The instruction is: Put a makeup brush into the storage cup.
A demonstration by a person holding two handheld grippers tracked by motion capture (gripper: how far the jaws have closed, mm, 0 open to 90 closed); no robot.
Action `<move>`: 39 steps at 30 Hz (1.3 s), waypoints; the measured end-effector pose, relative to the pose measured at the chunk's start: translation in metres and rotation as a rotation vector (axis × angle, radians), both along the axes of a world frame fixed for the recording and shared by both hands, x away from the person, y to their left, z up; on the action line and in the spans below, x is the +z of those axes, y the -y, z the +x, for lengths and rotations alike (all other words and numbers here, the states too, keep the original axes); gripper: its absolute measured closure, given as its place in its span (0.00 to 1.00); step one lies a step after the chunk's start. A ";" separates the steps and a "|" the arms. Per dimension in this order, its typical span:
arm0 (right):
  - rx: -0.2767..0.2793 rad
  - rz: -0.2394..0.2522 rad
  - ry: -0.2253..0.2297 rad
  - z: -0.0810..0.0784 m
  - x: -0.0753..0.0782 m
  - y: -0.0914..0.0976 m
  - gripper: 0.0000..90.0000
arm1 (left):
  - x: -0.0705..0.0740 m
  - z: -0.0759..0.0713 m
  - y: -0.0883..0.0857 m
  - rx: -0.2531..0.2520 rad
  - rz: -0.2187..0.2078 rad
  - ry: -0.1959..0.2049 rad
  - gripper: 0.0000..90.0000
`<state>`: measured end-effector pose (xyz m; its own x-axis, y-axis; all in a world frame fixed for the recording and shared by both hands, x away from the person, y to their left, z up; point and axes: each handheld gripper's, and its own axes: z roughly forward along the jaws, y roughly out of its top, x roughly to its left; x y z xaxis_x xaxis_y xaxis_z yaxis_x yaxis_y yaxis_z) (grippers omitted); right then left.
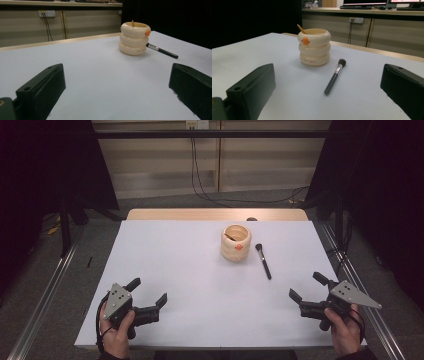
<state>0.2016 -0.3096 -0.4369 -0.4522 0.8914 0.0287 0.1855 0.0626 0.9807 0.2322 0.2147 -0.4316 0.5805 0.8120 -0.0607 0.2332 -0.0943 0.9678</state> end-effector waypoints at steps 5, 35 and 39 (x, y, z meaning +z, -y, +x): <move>-0.011 0.014 0.004 0.005 0.002 0.000 0.00 | 0.000 -0.001 0.002 -0.007 0.004 -0.002 0.01; -0.021 -0.053 0.004 0.092 0.027 -0.015 0.00 | 0.000 -0.002 0.000 -0.013 -0.001 0.010 0.01; -0.040 -0.052 0.020 0.106 0.028 -0.014 0.01 | 0.000 -0.002 0.000 -0.014 0.008 0.009 0.01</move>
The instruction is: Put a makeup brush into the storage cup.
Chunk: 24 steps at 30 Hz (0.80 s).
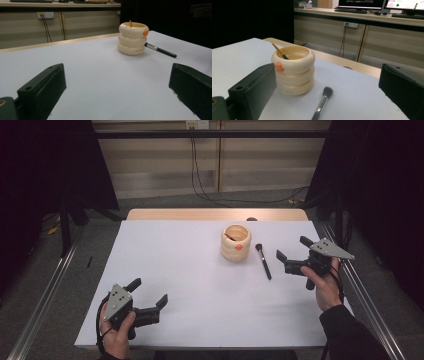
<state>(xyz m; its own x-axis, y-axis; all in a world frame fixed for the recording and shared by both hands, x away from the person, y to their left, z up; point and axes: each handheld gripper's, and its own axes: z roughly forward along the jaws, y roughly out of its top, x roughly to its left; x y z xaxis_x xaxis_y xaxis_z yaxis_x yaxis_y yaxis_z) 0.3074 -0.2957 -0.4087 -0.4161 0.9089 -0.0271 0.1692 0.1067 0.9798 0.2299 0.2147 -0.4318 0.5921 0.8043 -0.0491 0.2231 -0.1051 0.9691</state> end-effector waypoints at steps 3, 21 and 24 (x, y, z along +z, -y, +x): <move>-0.014 0.013 0.005 0.009 0.001 0.000 0.01 | 0.000 0.000 -0.001 -0.004 -0.010 -0.002 0.01; -0.043 -0.034 0.011 0.066 0.021 -0.011 0.02 | -0.002 0.004 -0.006 -0.002 -0.029 -0.014 0.01; -0.044 -0.047 0.015 0.074 0.022 -0.010 0.02 | -0.002 0.005 -0.005 -0.001 -0.027 -0.019 0.01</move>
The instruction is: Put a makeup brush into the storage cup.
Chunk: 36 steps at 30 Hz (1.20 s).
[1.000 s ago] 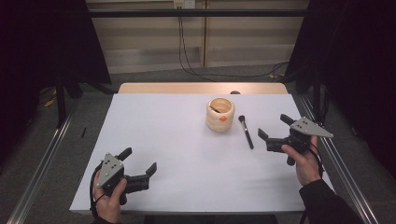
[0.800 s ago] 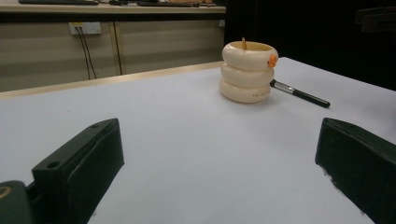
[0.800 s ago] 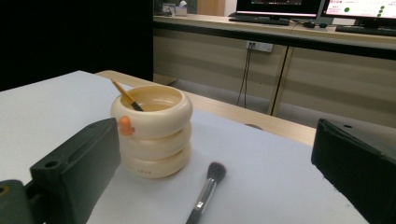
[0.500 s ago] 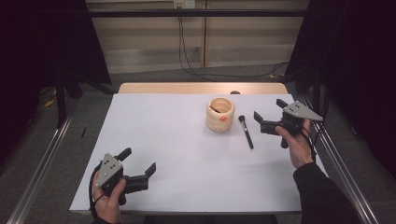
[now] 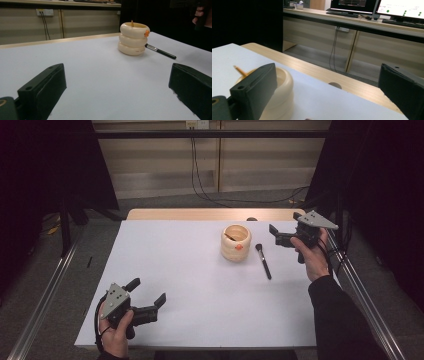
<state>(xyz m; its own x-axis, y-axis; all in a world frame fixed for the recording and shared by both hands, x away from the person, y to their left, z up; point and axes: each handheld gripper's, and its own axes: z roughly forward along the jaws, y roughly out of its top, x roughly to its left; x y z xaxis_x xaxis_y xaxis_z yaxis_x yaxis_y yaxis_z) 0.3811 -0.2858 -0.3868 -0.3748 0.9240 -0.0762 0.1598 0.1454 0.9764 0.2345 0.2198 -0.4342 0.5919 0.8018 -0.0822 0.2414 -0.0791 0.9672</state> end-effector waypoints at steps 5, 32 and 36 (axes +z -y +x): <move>0.009 -0.013 -0.021 0.010 0.000 -0.004 0.02 | 0.000 0.000 -0.001 -0.003 -0.004 0.005 0.01; 0.128 -0.129 -0.530 0.045 -0.010 -0.014 0.18 | -0.001 0.002 -0.001 -0.010 0.009 -0.001 0.01; 0.137 -0.132 -0.613 0.048 -0.014 -0.017 0.17 | -0.001 0.002 0.000 -0.006 -0.005 -0.001 0.02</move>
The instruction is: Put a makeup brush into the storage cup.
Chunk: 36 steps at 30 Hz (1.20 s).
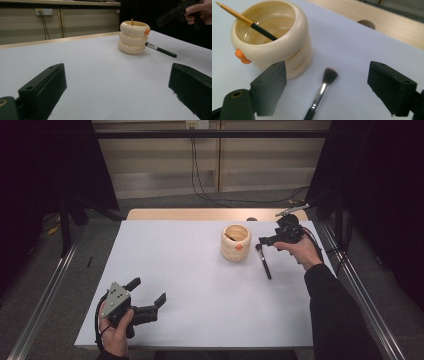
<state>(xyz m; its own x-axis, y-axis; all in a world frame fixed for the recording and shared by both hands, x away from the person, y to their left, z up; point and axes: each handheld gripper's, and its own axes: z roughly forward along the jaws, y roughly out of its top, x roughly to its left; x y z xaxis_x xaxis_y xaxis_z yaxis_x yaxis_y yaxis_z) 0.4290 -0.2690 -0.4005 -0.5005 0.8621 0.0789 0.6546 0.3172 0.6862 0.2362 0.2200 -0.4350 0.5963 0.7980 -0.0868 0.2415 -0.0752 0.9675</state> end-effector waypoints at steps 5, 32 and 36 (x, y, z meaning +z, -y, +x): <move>0.031 -0.063 -0.104 0.004 -0.007 -0.008 0.24 | 0.000 0.000 -0.001 -0.004 0.013 0.000 0.02; 0.067 -0.231 -0.556 0.030 -0.033 -0.029 0.73 | 0.001 -0.002 0.001 -0.014 0.039 0.009 0.01; 0.043 -0.256 -0.560 0.034 -0.035 -0.029 0.78 | 0.001 -0.002 0.000 -0.016 0.038 0.008 0.01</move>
